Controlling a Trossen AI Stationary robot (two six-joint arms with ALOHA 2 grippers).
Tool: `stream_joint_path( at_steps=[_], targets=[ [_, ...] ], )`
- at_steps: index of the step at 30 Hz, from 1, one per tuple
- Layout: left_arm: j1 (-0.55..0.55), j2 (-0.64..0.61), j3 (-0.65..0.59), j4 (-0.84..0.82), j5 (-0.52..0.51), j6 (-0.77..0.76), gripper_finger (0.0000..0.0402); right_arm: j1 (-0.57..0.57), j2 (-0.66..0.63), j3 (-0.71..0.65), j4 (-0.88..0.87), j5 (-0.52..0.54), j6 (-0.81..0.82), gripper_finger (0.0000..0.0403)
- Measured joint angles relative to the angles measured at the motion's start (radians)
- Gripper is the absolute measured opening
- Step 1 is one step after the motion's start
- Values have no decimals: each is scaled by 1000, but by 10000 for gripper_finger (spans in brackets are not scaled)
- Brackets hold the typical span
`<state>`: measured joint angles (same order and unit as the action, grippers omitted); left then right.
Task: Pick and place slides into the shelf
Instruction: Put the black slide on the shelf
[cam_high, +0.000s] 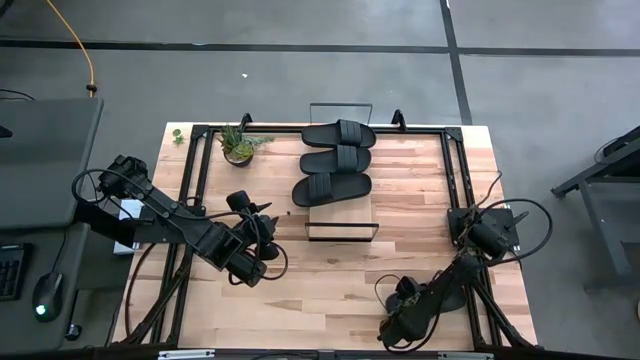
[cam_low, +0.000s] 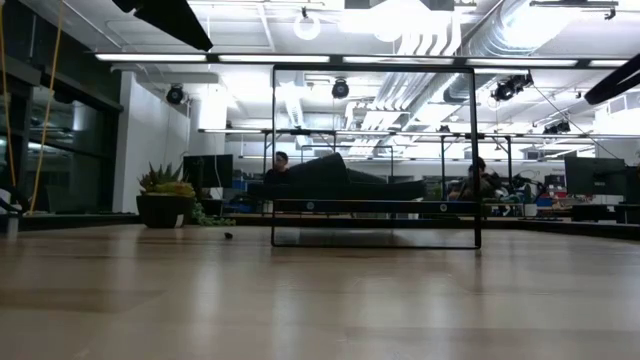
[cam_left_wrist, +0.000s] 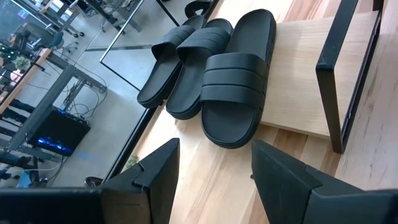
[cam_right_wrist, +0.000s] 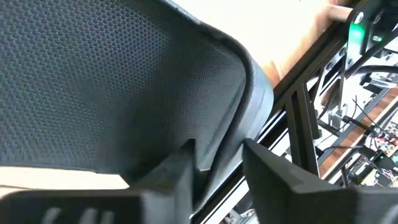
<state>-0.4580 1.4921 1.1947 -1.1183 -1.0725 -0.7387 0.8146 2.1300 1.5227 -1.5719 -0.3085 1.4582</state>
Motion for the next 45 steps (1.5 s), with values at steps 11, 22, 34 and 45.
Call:
stream_joint_path(
  at_steps=[11, 22, 34, 45],
  targets=[
    [0, 0, 0, 0, 0, 0, 184, 0, -2, 0, -6, 65, -67, 12],
    [0, 0, 0, -1, 0, 0, 184, -3, -13, 0, -9, 198, -158, 2],
    [0, 0, 0, -2, 0, 0, 184, -3, -111, 0, 23, 451, -130, 0],
    [0, 0, 0, -7, 0, 1, 184, -3, -244, 1, 112, 728, -275, 0]
  ],
)
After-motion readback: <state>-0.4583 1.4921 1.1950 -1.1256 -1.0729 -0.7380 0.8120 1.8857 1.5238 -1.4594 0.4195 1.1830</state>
